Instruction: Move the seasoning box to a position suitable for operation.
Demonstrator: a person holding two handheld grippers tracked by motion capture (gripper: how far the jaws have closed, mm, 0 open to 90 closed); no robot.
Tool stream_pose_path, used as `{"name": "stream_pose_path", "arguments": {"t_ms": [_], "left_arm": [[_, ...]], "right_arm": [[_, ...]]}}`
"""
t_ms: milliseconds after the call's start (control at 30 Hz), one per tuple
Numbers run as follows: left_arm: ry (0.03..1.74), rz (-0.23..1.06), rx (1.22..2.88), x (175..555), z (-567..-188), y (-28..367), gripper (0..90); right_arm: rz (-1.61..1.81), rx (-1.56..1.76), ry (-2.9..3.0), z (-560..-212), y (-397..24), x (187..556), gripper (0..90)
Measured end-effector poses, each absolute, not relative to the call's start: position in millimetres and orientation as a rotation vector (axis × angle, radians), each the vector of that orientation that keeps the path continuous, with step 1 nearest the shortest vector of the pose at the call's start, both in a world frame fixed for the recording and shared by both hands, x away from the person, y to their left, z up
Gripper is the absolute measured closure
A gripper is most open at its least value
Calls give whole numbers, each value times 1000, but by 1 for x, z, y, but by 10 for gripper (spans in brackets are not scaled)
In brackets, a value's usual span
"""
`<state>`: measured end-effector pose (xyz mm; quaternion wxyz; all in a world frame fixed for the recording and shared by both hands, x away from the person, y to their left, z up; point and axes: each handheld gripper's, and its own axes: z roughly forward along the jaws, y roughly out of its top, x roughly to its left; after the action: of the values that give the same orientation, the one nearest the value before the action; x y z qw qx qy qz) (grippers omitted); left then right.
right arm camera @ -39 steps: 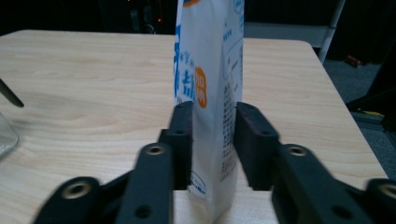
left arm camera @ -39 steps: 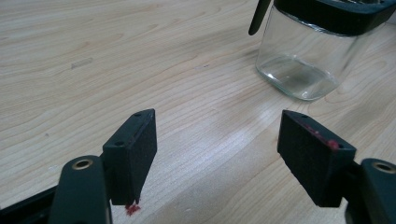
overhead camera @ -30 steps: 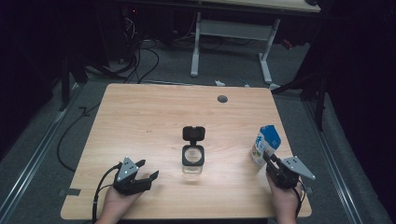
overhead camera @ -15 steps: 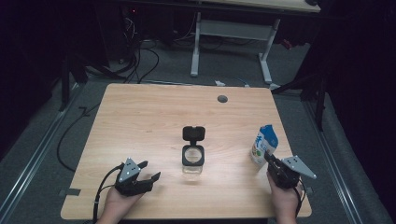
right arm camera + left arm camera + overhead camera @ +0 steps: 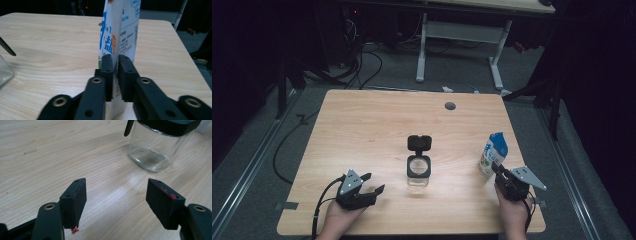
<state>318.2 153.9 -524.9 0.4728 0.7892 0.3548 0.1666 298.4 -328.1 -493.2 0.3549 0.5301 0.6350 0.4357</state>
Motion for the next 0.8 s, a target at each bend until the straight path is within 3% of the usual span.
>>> {"name": "stream_pose_path", "arguments": {"t_ms": [233,400,500,800], "left_arm": [[858,409,1938,317,-525,153,335],[859,408,1937,317,-525,153,335],[858,408,1938,317,-525,153,335],[862,397,1936,318,-525,153,337]], "right_arm": [[1127,1379,1638,-493,-329,299,863],[1142,1412,1588,-494,-328,301,699],[1148,1407,1589,-496,-326,304,681],[1132,1381,1591,-496,-326,304,844]]}}
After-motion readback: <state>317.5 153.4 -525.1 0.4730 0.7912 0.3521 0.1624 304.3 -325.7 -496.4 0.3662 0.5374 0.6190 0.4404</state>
